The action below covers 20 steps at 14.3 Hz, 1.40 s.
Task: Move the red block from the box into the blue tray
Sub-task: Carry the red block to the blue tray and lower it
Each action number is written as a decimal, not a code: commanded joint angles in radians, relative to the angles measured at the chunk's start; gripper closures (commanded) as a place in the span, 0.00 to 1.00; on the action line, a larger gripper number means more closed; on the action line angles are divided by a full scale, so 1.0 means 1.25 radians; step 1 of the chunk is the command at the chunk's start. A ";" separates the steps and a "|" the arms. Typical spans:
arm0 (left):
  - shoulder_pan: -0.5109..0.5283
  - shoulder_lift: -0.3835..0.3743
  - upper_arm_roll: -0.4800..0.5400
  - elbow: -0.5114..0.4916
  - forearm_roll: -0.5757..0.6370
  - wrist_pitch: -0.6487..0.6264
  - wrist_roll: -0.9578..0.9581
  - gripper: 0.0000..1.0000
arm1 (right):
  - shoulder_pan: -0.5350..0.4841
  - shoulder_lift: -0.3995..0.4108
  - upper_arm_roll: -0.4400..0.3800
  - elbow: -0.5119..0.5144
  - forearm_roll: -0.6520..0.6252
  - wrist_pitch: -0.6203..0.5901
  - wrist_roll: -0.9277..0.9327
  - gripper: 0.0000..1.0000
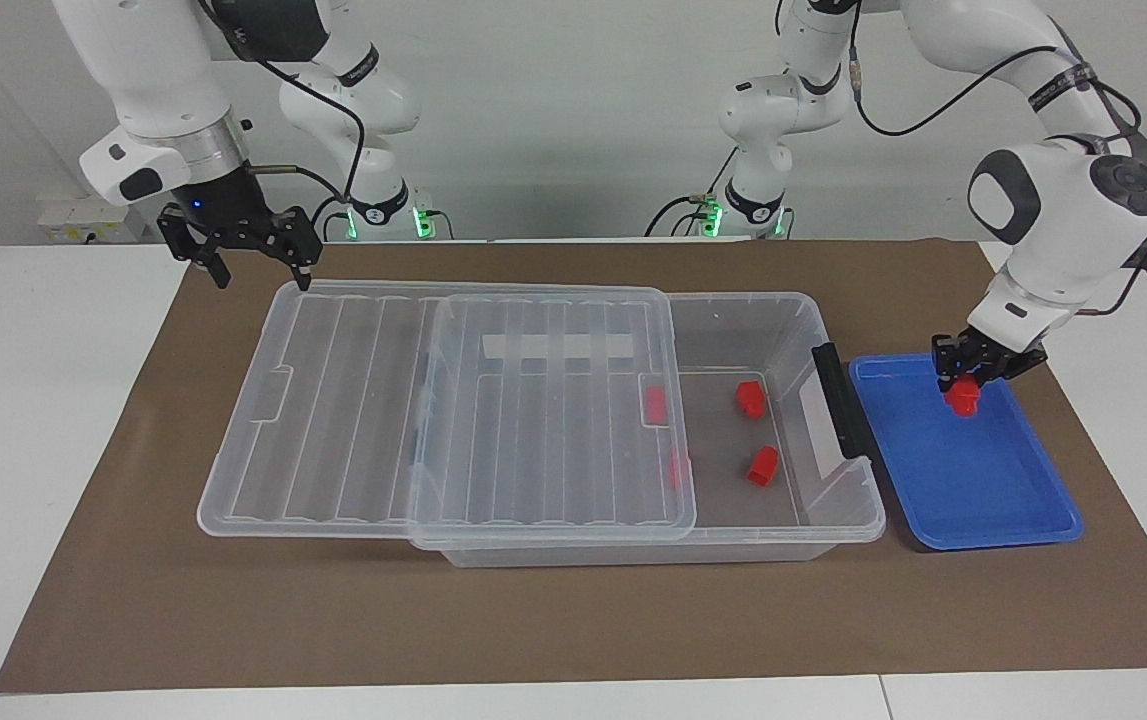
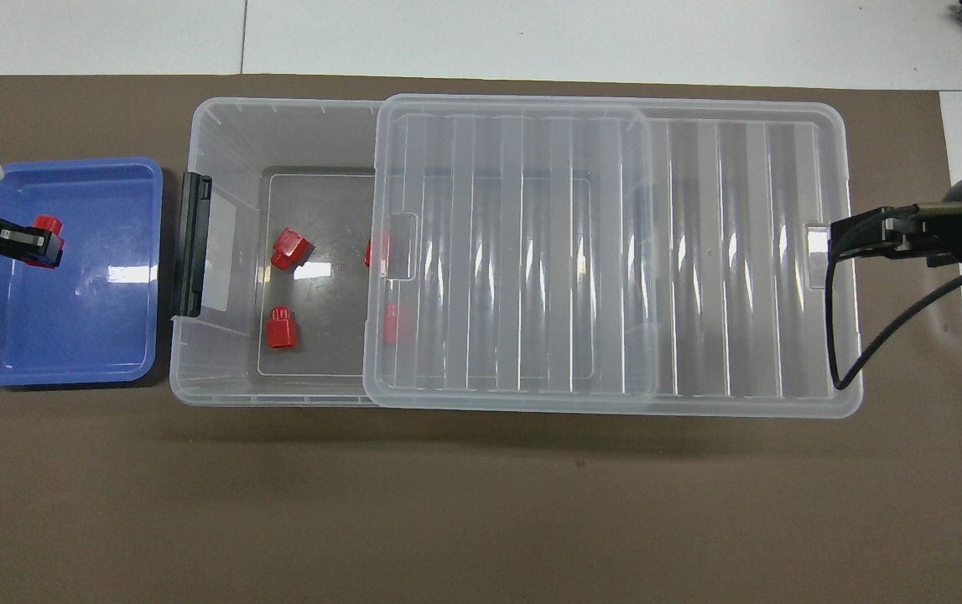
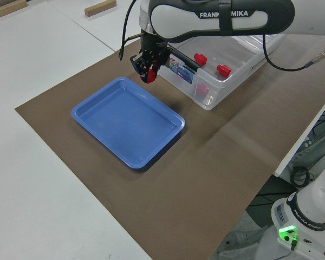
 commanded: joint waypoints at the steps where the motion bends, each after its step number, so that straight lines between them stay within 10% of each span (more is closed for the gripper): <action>1: 0.028 0.008 -0.008 -0.072 -0.029 0.104 0.021 0.75 | -0.007 0.000 0.004 0.001 0.007 -0.013 0.007 0.00; 16: 0.049 0.102 -0.008 -0.168 -0.089 0.305 0.015 0.73 | -0.008 0.002 0.002 0.001 0.007 -0.012 0.008 0.00; 20: 0.046 0.104 -0.008 -0.174 -0.088 0.319 0.020 0.34 | -0.020 0.002 -0.001 0.001 0.007 -0.013 0.007 0.00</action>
